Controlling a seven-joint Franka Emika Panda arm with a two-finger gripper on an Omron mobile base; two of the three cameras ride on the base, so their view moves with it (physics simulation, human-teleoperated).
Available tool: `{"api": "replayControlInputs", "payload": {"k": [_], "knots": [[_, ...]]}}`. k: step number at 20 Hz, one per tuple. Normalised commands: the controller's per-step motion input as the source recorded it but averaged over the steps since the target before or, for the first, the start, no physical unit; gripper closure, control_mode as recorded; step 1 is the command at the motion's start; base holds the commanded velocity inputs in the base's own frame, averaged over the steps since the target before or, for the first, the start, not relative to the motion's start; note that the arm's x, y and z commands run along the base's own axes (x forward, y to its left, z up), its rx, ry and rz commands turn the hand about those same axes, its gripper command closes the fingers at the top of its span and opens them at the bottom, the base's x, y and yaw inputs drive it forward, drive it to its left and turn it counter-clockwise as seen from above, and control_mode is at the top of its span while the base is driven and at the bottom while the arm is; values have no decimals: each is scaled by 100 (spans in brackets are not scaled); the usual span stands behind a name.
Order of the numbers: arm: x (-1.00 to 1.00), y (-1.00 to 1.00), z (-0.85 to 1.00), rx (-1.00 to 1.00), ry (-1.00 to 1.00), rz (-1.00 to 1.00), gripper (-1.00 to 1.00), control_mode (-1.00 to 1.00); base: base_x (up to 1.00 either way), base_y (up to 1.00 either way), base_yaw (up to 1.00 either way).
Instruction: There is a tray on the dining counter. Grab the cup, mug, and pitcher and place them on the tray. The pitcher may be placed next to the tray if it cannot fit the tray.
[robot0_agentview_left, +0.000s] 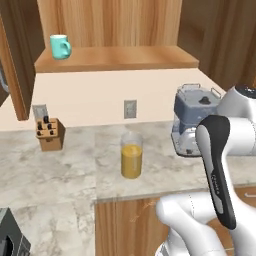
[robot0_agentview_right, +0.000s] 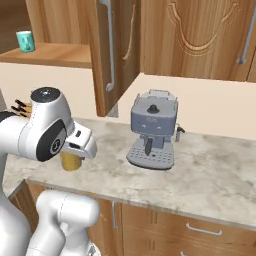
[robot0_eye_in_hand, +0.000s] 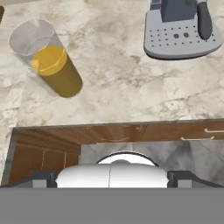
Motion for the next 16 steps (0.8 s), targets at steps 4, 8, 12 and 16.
{"api": "replayControlInputs", "payload": {"k": [4,8,12,16], "knots": [[0,0,0,0,0,0,-100,100,55,32,0],[0,0,0,0,0,0,-100,100,59,37,0],[0,0,0,0,0,0,-100,100,51,43,0],[0,0,0,0,0,0,-100,100,35,50,-6]]}}
